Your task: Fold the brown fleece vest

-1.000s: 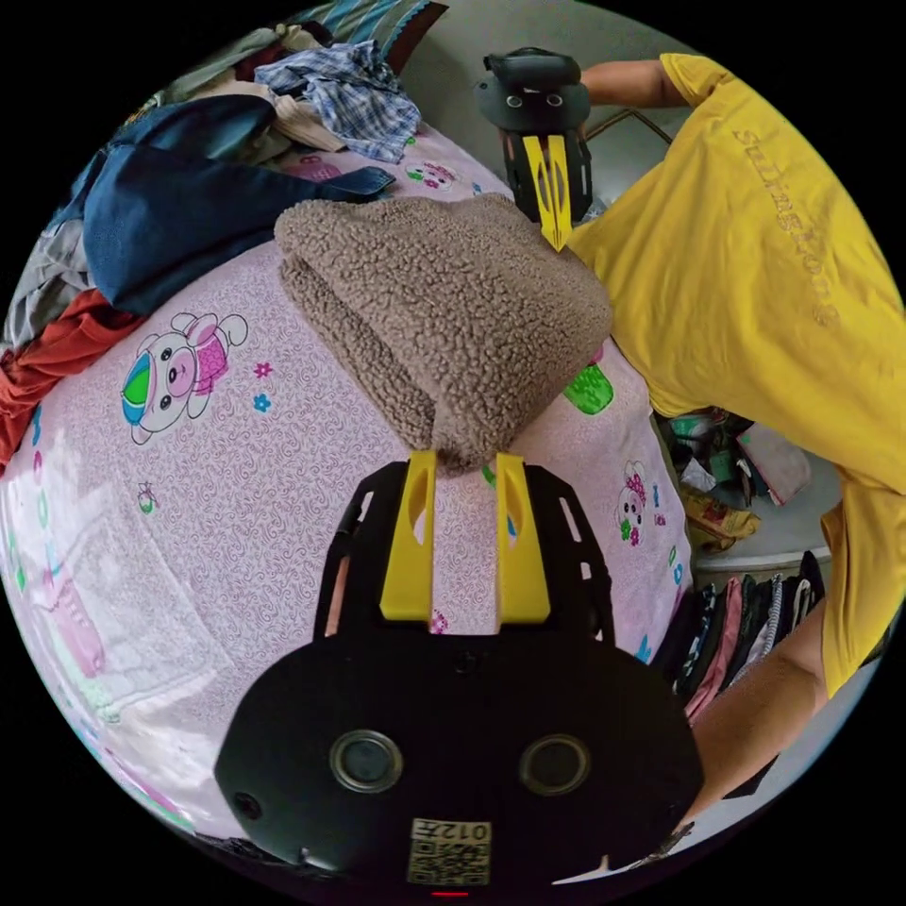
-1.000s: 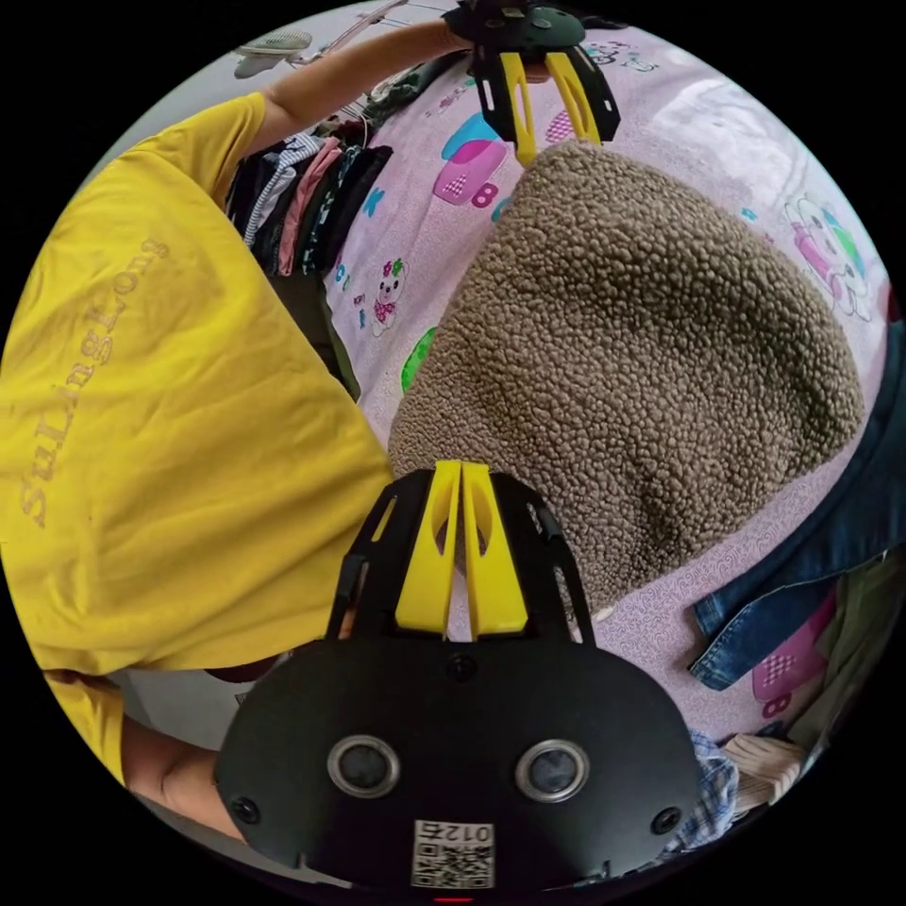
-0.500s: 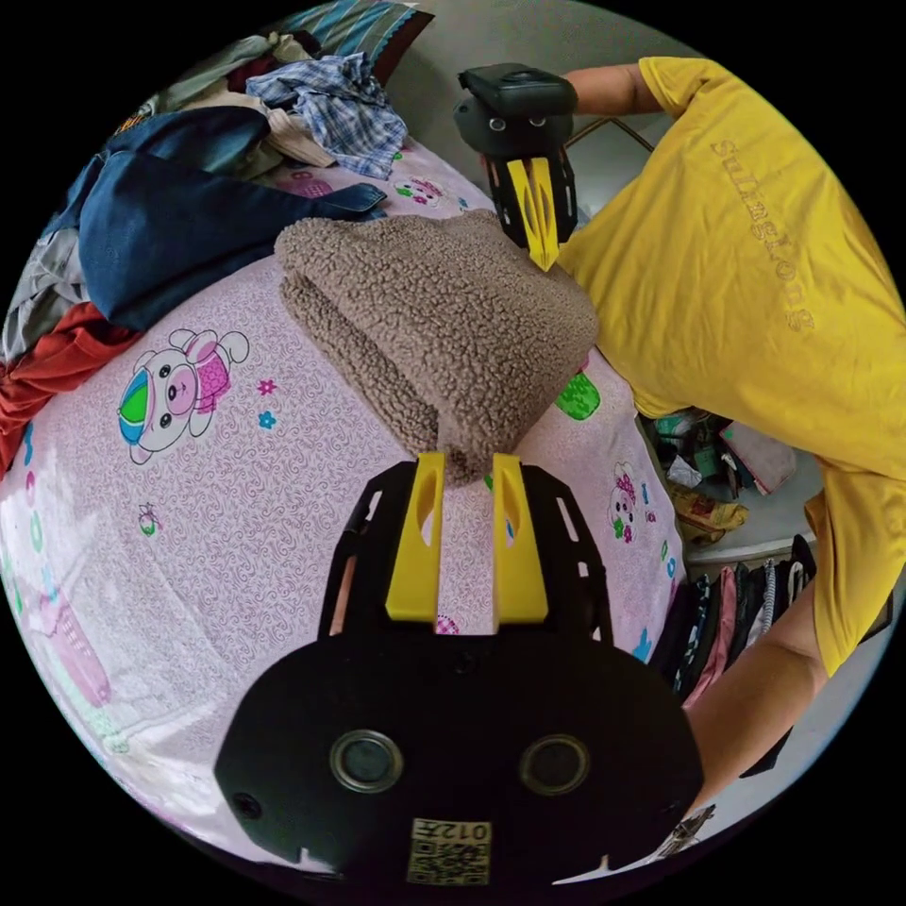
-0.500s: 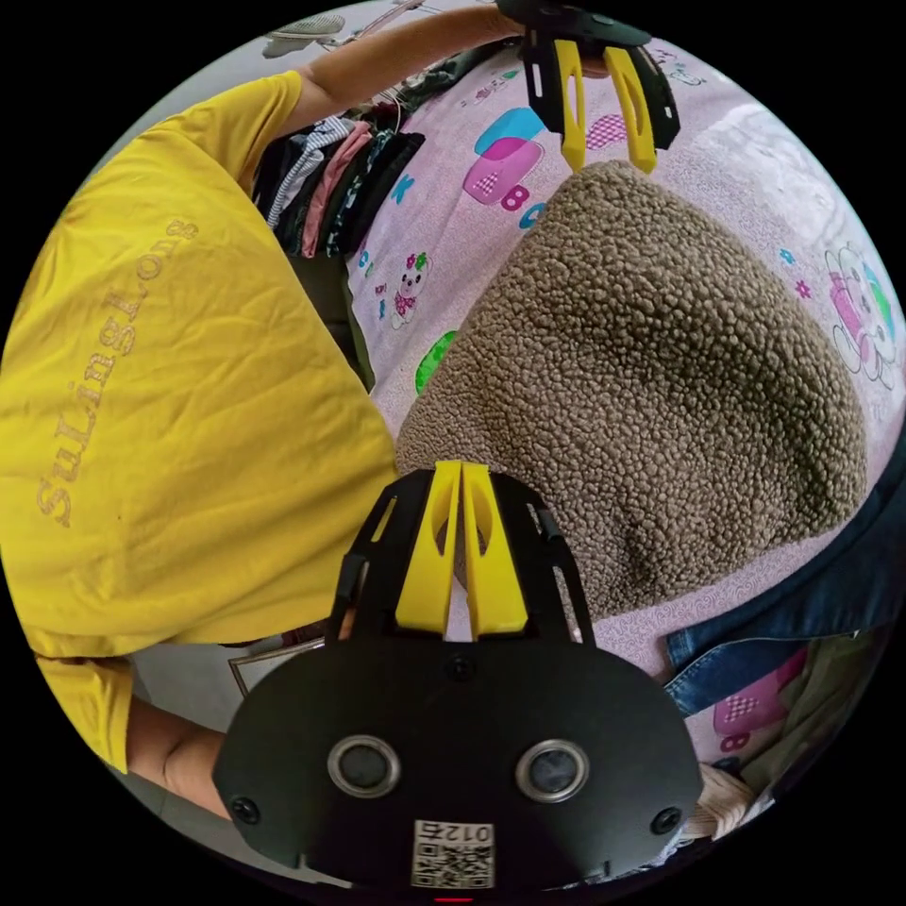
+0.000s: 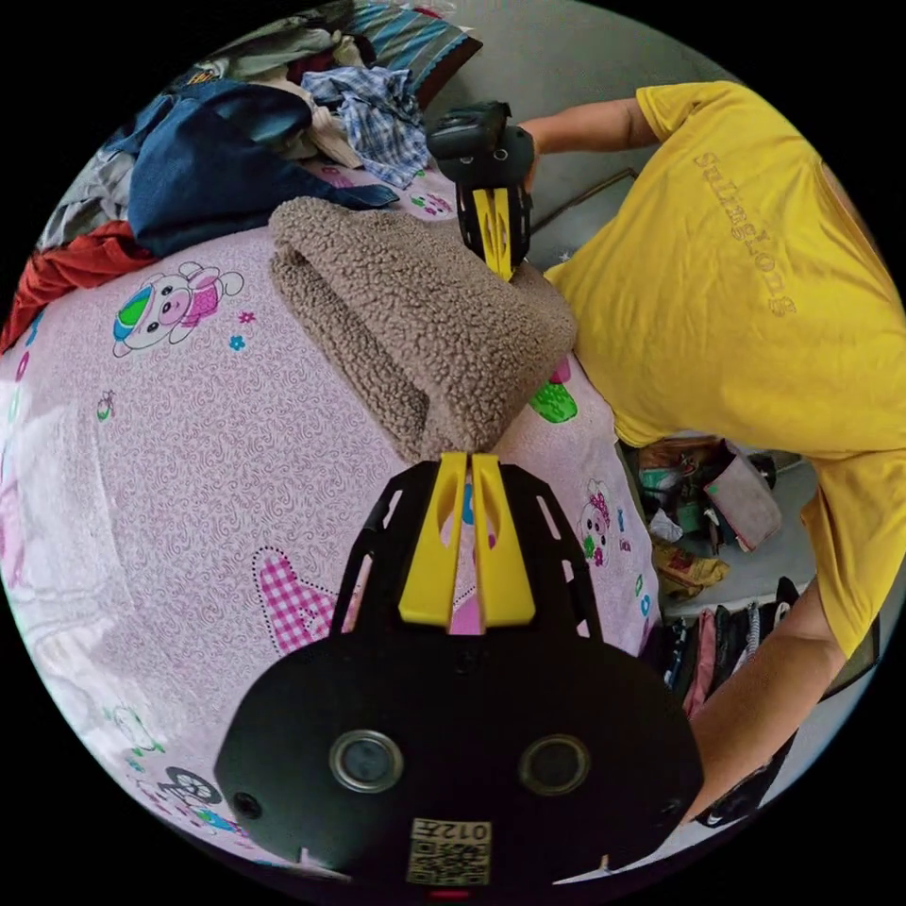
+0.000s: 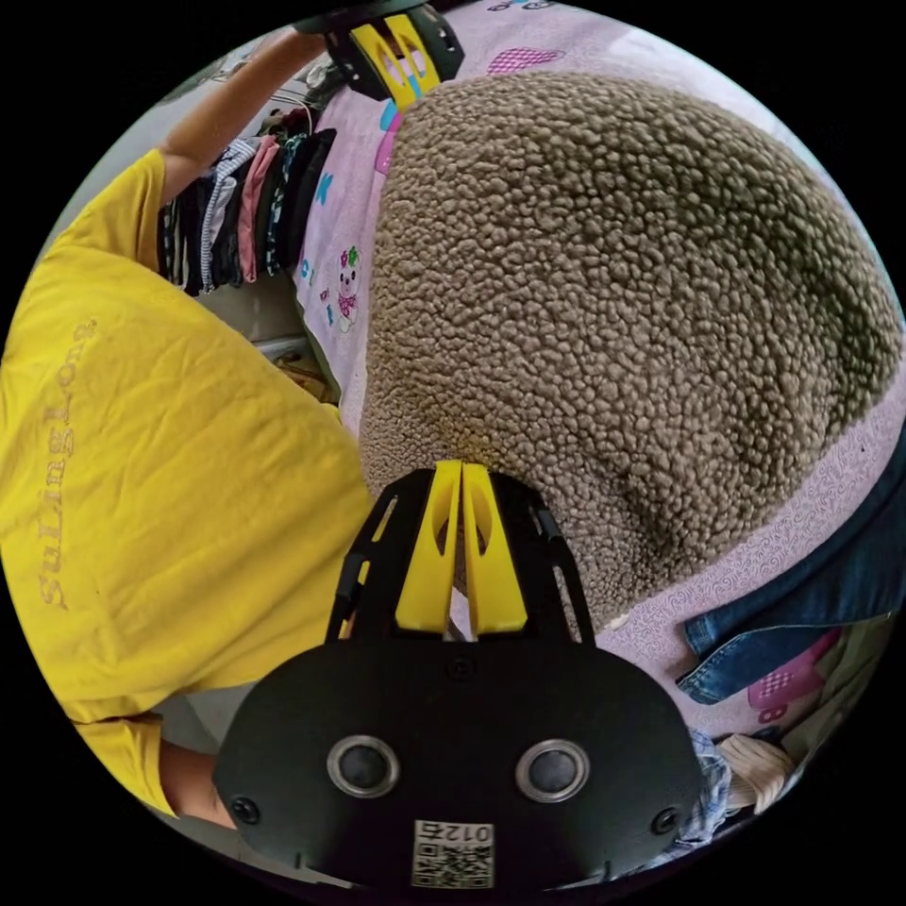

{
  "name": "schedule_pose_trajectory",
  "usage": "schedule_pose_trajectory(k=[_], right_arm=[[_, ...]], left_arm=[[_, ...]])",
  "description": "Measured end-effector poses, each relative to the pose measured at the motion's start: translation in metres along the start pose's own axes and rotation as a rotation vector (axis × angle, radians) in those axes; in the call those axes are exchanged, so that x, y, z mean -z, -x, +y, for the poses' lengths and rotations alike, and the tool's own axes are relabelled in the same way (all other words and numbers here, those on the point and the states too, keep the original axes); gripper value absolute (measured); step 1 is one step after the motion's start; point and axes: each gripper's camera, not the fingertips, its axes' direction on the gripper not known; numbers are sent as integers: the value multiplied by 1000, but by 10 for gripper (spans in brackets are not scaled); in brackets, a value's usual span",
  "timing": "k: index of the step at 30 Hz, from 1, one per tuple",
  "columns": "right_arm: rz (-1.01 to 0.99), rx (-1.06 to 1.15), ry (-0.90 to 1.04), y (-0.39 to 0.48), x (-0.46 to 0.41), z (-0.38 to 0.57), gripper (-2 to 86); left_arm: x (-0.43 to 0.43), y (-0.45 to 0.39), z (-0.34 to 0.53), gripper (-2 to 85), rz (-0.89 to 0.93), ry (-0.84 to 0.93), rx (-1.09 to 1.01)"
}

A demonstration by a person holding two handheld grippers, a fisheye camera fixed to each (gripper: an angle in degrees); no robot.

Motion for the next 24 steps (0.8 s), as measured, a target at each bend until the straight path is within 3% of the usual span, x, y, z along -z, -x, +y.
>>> schedule_pose_trajectory(k=[7,11,15,20,24], right_arm=[[-8,-10,-37,-8,-8,-5,5],[108,13,-63,8,-8,-8,6],[204,2,-245,43,3,1,6],[124,38,-574,84,3,-26,6],[184,38,-567,106,-38,-101,6]], left_arm=[[-44,-54,54,1,-114,-133,230],[-89,-112,92,2,-169,-227,460],[-139,-178,122,3,-245,-396,701],[-226,-273,137,8,-345,-612,965],[-267,-310,148,18,-379,-726,1079]])
